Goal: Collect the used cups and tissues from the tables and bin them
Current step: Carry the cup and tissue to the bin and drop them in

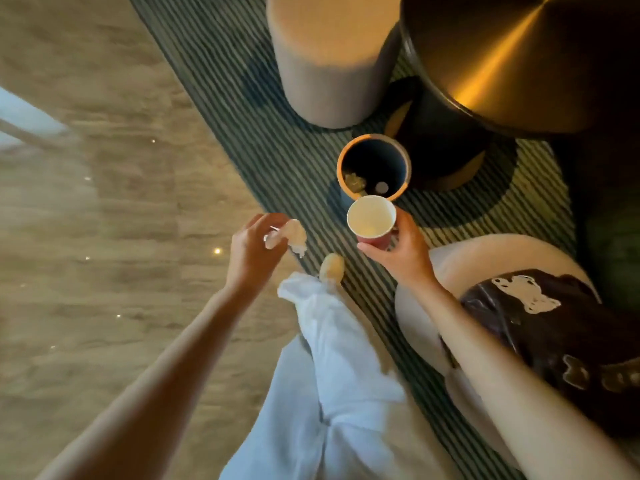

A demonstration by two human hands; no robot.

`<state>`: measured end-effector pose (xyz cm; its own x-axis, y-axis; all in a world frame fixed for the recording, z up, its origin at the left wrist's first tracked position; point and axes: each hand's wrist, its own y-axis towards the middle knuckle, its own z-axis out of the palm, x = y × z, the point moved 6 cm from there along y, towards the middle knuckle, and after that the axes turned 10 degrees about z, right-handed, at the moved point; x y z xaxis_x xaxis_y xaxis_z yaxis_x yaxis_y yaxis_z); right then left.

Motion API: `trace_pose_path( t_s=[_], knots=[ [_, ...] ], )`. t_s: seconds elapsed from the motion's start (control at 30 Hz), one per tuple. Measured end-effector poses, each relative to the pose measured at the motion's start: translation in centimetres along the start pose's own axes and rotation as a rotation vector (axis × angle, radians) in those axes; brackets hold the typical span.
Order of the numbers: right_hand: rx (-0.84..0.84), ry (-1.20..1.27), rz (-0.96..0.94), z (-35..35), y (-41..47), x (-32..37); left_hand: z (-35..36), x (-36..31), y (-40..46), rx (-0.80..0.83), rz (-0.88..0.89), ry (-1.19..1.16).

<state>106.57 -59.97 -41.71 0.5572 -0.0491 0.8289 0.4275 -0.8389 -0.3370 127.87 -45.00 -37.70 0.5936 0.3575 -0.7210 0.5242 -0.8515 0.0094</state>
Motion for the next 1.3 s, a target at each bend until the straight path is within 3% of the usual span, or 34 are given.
trace_pose_path(
  t_s=[0.17, 0.33, 0.63, 0.73, 0.83, 1.03, 1.17, 1.3],
  knots=[
    [-0.136, 0.075, 0.174, 1.2, 9.1, -1.5, 4.4, 2.3, 13.4, 0.175, 0.139, 0.029],
    [-0.287, 0.152, 0.315, 2.3, 16.6, -4.9, 13.0, 4.4, 24.5, 0.381, 0.289, 0.027],
    [-0.494, 0.393, 0.569, 7.7, 24.7, -14.0, 30.1, 11.0, 34.6, 0.739, 0.358, 0.134],
    [-0.595, 0.391, 0.637, 9.4, 25.9, -16.2, 33.8, 12.5, 35.6, 0.864, 0.516, 0.159],
    [-0.657, 0.399, 0.643, 11.3, 27.2, -16.9, 35.3, 12.8, 36.6, 0.903, 0.754, 0.233],
    [-0.769, 0.444, 0.681, 13.9, 29.3, -16.3, 34.2, 11.7, 37.8, 0.919, 0.999, 0.292],
    [-0.796, 0.386, 0.730, 14.5, 32.0, -16.6, 33.1, 12.0, 38.8, 0.930, 1.079, 0.445],
    [-0.771, 0.281, 0.908, 14.3, 34.9, -18.4, 31.9, 12.3, 39.5, 0.897, 1.141, 0.499]
  ],
)
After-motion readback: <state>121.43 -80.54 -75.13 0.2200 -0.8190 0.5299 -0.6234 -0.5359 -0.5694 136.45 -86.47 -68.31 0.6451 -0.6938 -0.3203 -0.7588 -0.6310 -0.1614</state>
